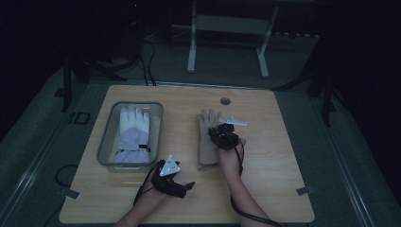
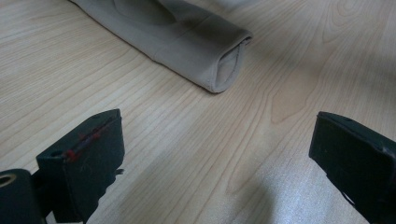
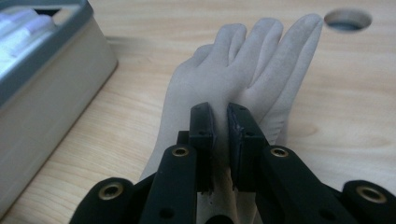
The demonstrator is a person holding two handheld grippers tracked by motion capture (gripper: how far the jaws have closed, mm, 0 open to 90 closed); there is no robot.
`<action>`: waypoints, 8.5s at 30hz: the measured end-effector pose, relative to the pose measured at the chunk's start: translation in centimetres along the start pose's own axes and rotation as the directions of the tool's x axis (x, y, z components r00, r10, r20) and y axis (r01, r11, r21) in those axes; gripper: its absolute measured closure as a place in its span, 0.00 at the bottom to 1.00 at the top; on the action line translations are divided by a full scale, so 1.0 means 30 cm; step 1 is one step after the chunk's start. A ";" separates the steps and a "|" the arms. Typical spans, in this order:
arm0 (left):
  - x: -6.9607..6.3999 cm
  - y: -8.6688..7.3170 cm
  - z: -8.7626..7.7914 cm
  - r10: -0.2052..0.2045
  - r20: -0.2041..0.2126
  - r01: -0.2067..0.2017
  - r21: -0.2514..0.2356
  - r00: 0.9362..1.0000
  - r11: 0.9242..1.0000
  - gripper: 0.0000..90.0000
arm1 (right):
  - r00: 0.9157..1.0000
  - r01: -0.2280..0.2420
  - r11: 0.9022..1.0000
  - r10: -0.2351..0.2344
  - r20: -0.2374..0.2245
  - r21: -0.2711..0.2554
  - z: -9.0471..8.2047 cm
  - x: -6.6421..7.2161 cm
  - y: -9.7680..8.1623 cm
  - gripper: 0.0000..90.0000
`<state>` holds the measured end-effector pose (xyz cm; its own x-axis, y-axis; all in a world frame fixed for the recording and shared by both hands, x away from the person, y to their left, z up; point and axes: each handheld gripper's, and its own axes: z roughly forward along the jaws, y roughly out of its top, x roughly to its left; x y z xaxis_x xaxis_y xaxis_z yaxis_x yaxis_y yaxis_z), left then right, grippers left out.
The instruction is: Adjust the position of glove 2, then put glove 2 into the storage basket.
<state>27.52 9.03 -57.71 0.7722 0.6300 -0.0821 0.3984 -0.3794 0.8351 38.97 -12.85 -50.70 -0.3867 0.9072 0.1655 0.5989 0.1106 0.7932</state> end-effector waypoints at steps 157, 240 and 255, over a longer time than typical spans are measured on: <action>0.041 0.401 -0.133 0.357 -0.113 -0.326 0.227 0.927 0.918 0.91 | 0.935 0.153 0.979 -0.100 -0.340 0.133 0.088 0.083 0.373 0.72; 0.277 0.150 -0.492 0.056 -0.243 0.003 0.235 0.969 0.972 0.26 | 0.837 0.385 0.908 -0.268 -0.477 0.166 0.336 0.497 0.367 0.23; 0.232 0.199 -0.447 -0.005 -0.194 0.037 0.160 0.981 0.986 0.18 | 0.792 0.446 0.891 -0.345 -0.504 0.090 0.211 0.446 0.324 0.22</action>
<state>28.63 20.22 -46.00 0.6594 0.7515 0.0204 0.5009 -0.4595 0.7335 44.06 2.92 -44.49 -0.8663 0.4757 0.1524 0.4240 0.5391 0.7277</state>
